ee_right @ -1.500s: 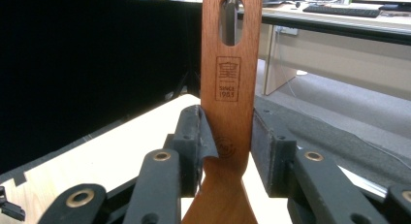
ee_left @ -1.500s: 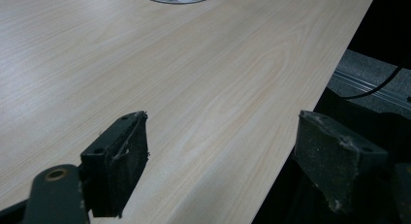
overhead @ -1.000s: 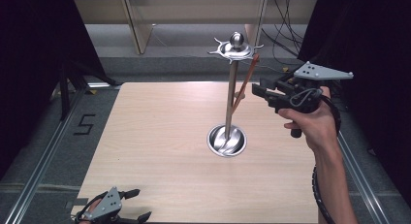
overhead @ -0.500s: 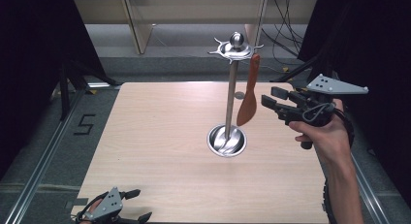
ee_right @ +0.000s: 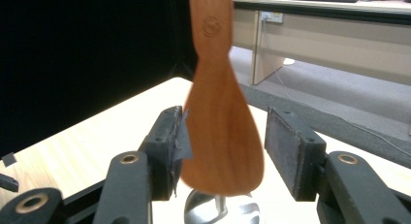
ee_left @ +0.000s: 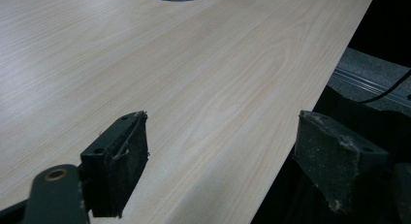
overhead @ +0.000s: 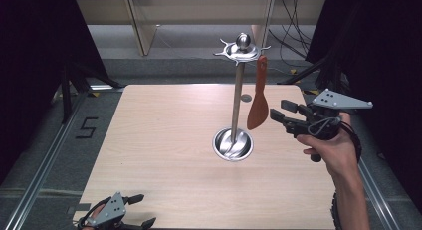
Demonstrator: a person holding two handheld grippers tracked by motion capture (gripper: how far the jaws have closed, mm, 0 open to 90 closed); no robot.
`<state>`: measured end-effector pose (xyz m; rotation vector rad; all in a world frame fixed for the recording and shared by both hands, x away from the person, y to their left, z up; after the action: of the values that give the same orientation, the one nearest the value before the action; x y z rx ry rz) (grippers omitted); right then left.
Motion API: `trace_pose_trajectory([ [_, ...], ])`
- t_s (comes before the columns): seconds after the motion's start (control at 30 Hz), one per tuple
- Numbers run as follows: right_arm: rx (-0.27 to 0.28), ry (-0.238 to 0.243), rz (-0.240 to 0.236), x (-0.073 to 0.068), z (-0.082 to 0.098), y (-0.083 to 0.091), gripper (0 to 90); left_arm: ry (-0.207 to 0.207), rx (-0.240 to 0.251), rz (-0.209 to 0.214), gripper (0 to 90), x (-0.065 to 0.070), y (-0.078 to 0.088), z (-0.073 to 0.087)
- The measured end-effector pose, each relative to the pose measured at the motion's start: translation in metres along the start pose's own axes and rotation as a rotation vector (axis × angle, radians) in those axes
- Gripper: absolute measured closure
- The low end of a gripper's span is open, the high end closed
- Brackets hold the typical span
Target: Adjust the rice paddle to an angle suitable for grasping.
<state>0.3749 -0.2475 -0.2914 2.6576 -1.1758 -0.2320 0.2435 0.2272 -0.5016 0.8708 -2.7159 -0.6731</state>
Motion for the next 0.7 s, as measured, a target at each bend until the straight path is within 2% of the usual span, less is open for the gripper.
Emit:
trace_pose_trajectory([
  [0.03,-0.006,-0.018,-0.005,-0.001,0.001,0.001,49.0,0.000,0.000,0.000,19.1,0.000,0.000,0.000],
  [0.07,-0.003,-0.002,0.002,0.001,0.003,0.002,48.9,-0.034,0.001,0.003,19.1,-0.002,0.000,-0.001],
  [0.13,-0.004,-0.018,-0.001,0.000,0.006,0.005,48.9,-0.034,0.002,0.002,19.1,-0.002,0.000,-0.001],
  [0.17,0.002,0.001,0.009,0.001,0.008,0.006,48.9,0.005,0.000,-0.002,19.1,0.000,0.000,0.000],
  [0.27,0.003,-0.008,0.017,-0.001,0.014,0.008,48.9,0.004,-0.001,0.000,19.1,0.000,0.000,0.000],
  [0.33,-0.001,-0.011,0.011,0.000,0.021,0.007,48.9,-0.035,-0.002,0.003,19.1,-0.002,0.000,-0.001],
  [0.4,-0.013,-0.008,0.012,0.001,0.028,0.007,48.6,-0.034,-0.001,0.002,19.1,-0.002,0.000,-0.001],
  [0.43,-0.009,-0.005,0.012,0.002,0.030,0.006,48.3,0.006,0.001,-0.004,19.1,0.000,0.000,0.000],
  [0.47,-0.012,-0.022,0.017,0.002,0.032,0.006,47.9,0.009,0.008,-0.003,19.1,0.000,0.000,0.000],
  [0.67,-0.017,-0.033,0.022,0.003,0.045,0.006,47.1,0.001,-0.002,-0.001,19.1,0.000,0.000,0.000],
  [0.7,-0.037,-0.038,0.017,0.002,0.049,0.007,46.9,-0.013,0.007,0.009,19.1,0.000,-0.001,0.000],
])
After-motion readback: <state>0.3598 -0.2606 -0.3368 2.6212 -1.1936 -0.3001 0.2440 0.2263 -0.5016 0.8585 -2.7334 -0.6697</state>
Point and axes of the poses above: each handheld gripper's, and its own axes: y roughly backward along the jaws, z roughly out of its underside, x roughly to its right, the point moved 2 cm from there along -y, roughly forward along the jaws, and after that the axes turned 2 degrees about x, right-handed, at the moved point
